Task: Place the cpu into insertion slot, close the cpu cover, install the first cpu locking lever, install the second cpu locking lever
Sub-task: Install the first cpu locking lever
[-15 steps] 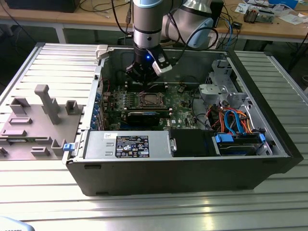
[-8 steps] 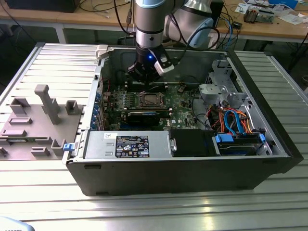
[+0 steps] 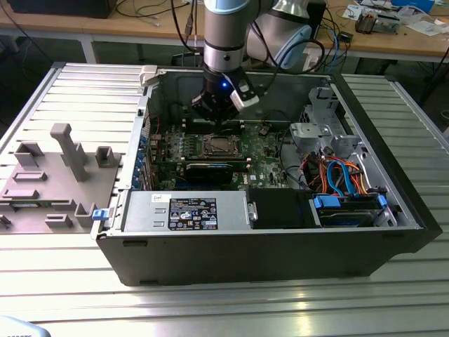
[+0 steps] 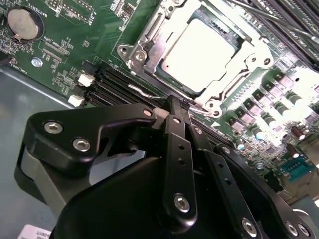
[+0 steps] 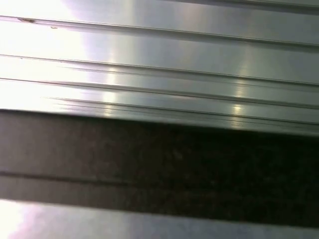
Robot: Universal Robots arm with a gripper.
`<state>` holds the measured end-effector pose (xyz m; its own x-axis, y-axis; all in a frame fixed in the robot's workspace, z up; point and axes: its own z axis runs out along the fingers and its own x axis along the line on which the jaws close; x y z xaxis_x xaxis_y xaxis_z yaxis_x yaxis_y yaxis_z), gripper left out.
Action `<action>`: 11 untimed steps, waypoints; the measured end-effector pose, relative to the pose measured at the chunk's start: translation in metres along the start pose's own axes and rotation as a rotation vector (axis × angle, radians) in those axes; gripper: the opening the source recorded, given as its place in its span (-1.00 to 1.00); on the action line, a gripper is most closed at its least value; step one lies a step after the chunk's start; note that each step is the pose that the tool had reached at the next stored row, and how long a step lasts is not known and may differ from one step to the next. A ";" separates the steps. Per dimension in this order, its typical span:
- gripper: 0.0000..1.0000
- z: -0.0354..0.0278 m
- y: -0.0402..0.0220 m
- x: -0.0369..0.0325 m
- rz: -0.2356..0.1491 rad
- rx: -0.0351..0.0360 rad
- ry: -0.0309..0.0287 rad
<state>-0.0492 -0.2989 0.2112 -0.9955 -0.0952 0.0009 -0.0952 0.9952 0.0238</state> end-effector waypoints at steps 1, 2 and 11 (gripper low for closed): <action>-0.79 0.0008 0.0001 -0.0008 0.000 -0.0001 0.0000; -0.79 0.0017 0.0001 -0.0016 0.000 -0.0001 0.0001; -0.79 0.0080 -0.0008 -0.0107 0.000 0.0010 0.0015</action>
<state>-0.0385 -0.2985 0.2032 -0.9955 -0.0952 0.0023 -0.0951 0.9952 0.0229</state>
